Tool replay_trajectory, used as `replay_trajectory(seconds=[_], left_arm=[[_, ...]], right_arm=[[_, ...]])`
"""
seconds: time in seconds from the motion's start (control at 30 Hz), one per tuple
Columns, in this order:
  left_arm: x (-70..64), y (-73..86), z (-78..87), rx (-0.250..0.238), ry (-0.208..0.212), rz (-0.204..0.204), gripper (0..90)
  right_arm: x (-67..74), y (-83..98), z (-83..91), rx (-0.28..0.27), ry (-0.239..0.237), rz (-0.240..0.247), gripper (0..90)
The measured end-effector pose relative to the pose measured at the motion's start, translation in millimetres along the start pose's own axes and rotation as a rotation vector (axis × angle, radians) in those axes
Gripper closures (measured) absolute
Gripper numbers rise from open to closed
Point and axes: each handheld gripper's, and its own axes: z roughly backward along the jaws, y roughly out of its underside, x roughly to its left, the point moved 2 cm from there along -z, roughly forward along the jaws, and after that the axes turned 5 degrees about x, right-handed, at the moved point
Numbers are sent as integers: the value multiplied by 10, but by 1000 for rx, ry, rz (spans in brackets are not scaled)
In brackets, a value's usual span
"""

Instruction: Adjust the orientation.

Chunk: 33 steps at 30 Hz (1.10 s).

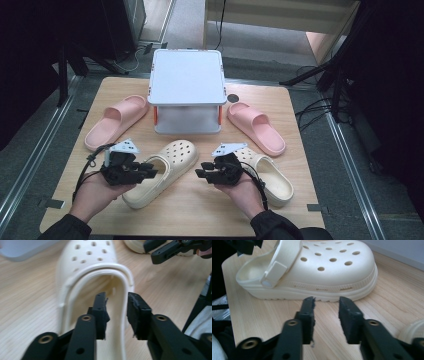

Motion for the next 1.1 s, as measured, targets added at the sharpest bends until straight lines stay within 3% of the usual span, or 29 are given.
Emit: replay_trajectory(seconds=[0.2,0.5,0.63,0.83,1.1], left_arm=[[185,107,107,-13,-75,42,831],[470,227,7,-20,-140,95,832],[540,298,-92,21,-142,114,837],[550,367,-162,53,-90,141,830],[540,368,-173,48,-82,152,852]], right_arm=[[37,-83,-89,-20,-7,3,854],[151,-191,-327,17,-52,41,900],[197,-212,-444,48,-51,68,900],[206,-238,-525,64,-49,81,900],[194,-259,-533,67,-49,101,900]])
